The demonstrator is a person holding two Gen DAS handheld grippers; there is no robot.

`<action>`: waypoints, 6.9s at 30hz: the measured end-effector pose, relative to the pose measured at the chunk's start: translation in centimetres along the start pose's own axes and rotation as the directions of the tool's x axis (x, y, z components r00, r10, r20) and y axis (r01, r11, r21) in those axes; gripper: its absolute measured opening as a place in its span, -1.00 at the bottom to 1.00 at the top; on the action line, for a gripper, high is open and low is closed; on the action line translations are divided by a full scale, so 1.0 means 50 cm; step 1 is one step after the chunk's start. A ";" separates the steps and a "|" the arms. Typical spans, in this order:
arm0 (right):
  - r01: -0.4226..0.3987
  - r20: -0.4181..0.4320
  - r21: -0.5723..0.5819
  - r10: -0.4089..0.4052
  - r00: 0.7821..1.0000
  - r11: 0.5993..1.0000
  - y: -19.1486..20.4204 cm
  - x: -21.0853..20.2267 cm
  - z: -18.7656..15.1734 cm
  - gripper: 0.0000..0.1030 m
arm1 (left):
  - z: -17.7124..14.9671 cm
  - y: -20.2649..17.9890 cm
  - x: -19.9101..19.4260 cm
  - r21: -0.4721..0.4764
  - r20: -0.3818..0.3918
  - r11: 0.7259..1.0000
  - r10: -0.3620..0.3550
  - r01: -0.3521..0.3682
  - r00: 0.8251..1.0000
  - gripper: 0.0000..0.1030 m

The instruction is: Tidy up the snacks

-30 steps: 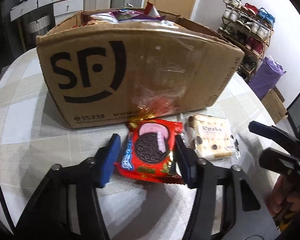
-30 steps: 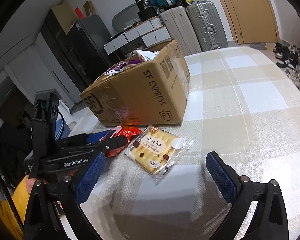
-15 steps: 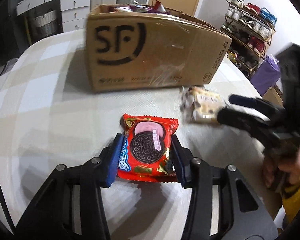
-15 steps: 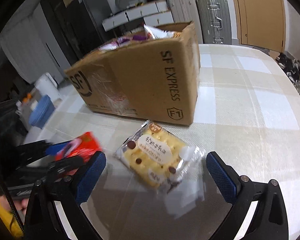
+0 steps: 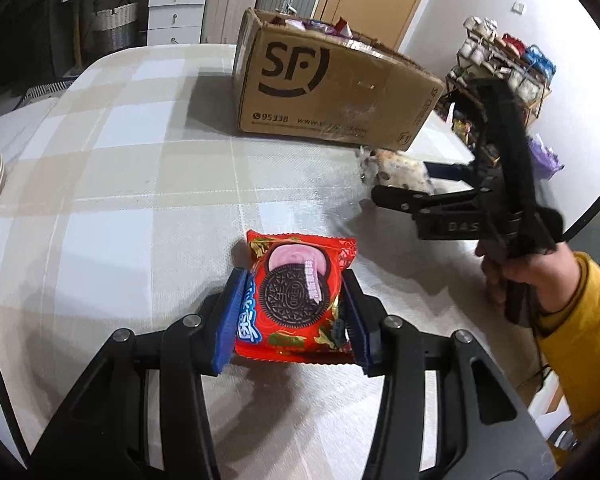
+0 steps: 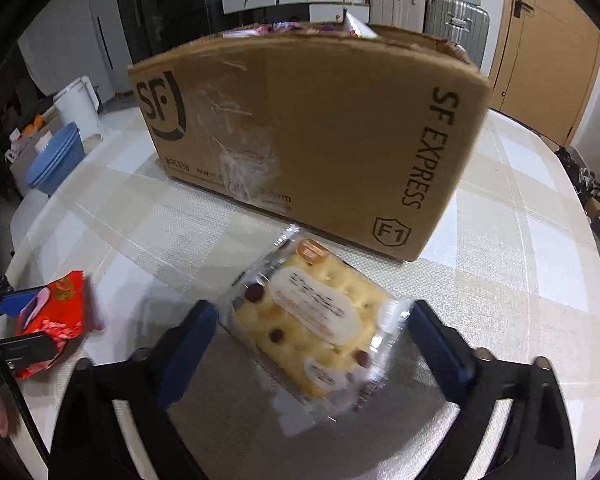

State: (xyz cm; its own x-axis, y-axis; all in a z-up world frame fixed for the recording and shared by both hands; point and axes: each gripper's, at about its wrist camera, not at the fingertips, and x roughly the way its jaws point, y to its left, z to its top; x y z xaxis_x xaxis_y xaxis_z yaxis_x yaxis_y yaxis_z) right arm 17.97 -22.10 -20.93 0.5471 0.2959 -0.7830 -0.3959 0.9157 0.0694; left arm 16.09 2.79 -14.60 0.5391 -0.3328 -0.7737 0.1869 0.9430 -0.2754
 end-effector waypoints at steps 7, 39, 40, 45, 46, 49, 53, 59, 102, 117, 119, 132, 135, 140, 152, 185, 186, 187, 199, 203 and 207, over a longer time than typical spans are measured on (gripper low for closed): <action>-0.026 0.011 0.020 0.026 1.000 0.999 0.006 -0.026 -0.016 0.40 | -0.014 -0.014 -0.054 0.026 0.056 0.999 -0.032 0.031 0.998 -0.16; -0.234 -0.187 -0.371 0.174 0.967 0.899 0.110 0.002 0.028 0.42 | -0.137 0.048 -0.126 -0.046 0.069 0.998 -0.029 0.032 0.997 -0.16; -0.231 -0.190 -0.377 0.170 0.967 0.897 0.111 -0.001 0.026 0.37 | -0.138 0.049 -0.127 -0.050 0.068 0.998 -0.027 0.030 0.997 -0.16; -0.220 -0.182 -0.344 0.165 0.969 0.913 0.118 -0.015 0.007 0.17 | -0.141 0.051 -0.133 -0.064 0.070 0.998 -0.023 0.028 0.997 -0.17; -0.219 -0.165 -0.334 0.171 0.971 0.917 0.118 -0.021 0.000 0.17 | -0.141 0.051 -0.134 -0.068 0.071 0.997 -0.024 0.029 0.997 -0.17; -0.235 -0.123 -0.269 0.209 0.970 0.934 0.118 -0.035 -0.014 0.17 | -0.142 0.049 -0.138 -0.068 0.072 0.997 -0.029 0.034 0.997 -0.17; -0.299 -0.047 -0.158 0.295 0.954 0.941 0.106 -0.087 -0.024 0.17 | -0.148 0.040 -0.155 -0.060 0.082 0.998 -0.025 0.030 0.996 -0.17; -0.393 0.113 -0.057 0.397 0.911 0.918 0.096 -0.216 -0.049 0.17 | -0.144 0.026 -0.187 -0.047 0.116 0.998 -0.024 0.030 0.993 -0.17; -0.360 0.508 0.068 0.278 0.815 0.931 -0.067 -0.530 0.289 0.17 | 0.341 -0.121 -0.370 0.071 0.391 0.988 0.096 -0.134 0.915 -0.16; -0.269 0.270 0.131 0.227 0.936 0.954 -0.116 -0.214 0.337 0.17 | 0.490 -0.101 -0.080 0.092 0.202 0.991 0.078 -0.098 0.976 -0.16; -0.269 0.259 0.141 0.227 0.939 0.953 -0.124 -0.193 0.329 0.17 | 0.491 -0.096 -0.034 0.095 0.169 0.991 0.081 -0.099 0.982 -0.16; -0.262 0.213 0.169 0.225 0.951 0.950 -0.148 -0.131 0.312 0.18 | 0.507 -0.071 0.117 0.110 0.092 0.991 0.060 -0.070 0.994 -0.16; -0.269 0.209 0.176 0.231 0.950 0.947 -0.146 -0.129 0.311 0.18 | 0.500 -0.073 0.116 0.117 0.099 0.990 0.062 -0.073 0.993 -0.16; -0.268 0.196 0.187 0.232 0.953 0.945 -0.148 -0.119 0.307 0.18 | 0.504 -0.063 0.109 0.118 0.085 0.990 0.062 -0.072 0.994 -0.12; -0.246 0.182 0.180 0.214 0.960 0.952 -0.144 -0.109 0.307 0.18 | 0.498 -0.049 0.042 0.096 0.137 0.993 0.053 -0.067 0.989 -0.01; -0.227 0.444 0.095 0.163 0.881 0.969 -0.052 -0.459 0.161 0.87 | 0.299 -0.172 -0.338 0.106 0.407 0.974 0.142 -0.201 0.902 0.64; -0.226 0.461 0.100 0.156 0.873 0.969 -0.051 -0.473 0.146 0.90 | 0.280 -0.176 -0.356 0.103 0.416 0.974 0.141 -0.201 0.898 0.66; -0.223 0.476 0.101 0.150 0.867 0.970 -0.050 -0.487 0.129 0.93 | 0.267 -0.176 -0.366 0.102 0.425 0.974 0.143 -0.204 0.894 0.71; -0.065 0.662 0.032 0.028 0.749 0.997 0.011 -0.574 -0.102 0.99 | 0.019 -0.159 -0.496 0.022 0.593 0.964 0.199 -0.264 0.780 0.99; -0.041 0.685 0.046 -0.001 0.729 0.998 0.026 -0.533 -0.167 0.99 | -0.060 -0.121 -0.487 -0.033 0.596 0.973 0.203 -0.229 0.777 0.99; 0.053 0.700 0.042 -0.067 0.711 0.998 0.033 -0.495 -0.198 0.99 | -0.119 -0.091 -0.439 -0.033 0.583 0.962 0.238 -0.270 0.777 0.99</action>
State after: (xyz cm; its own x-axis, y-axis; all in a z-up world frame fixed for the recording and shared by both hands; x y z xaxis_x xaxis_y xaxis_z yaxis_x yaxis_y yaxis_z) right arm -3.52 -30.61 -7.56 0.9315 0.3398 -0.1293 -0.3356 0.9405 0.0538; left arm -1.46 5.79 0.21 0.9420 -0.0323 -0.3341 0.0074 0.9971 -0.0754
